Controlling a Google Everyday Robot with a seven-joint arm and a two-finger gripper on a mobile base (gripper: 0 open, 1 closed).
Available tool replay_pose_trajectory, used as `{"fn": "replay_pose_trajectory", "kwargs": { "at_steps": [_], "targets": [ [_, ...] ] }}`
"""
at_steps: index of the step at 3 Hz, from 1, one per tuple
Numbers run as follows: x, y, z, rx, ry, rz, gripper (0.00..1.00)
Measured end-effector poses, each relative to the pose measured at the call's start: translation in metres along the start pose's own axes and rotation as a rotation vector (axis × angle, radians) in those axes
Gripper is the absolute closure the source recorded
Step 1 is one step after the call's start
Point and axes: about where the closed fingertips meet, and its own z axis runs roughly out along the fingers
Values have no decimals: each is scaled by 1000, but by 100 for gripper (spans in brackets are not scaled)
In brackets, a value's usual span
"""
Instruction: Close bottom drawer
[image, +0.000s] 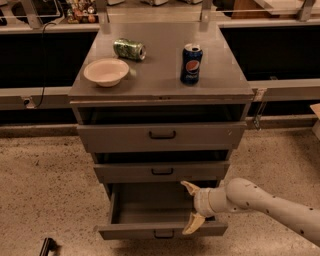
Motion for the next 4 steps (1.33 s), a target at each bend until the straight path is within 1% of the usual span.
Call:
{"fn": "replay_pose_trajectory", "kwargs": {
  "at_steps": [1, 2, 3, 4],
  "targets": [
    [12, 0, 7, -33, 29, 30, 0],
    [54, 14, 29, -23, 54, 79, 0],
    [90, 36, 50, 10, 46, 107, 19],
    [119, 53, 57, 40, 9, 124, 41]
  ]
}}
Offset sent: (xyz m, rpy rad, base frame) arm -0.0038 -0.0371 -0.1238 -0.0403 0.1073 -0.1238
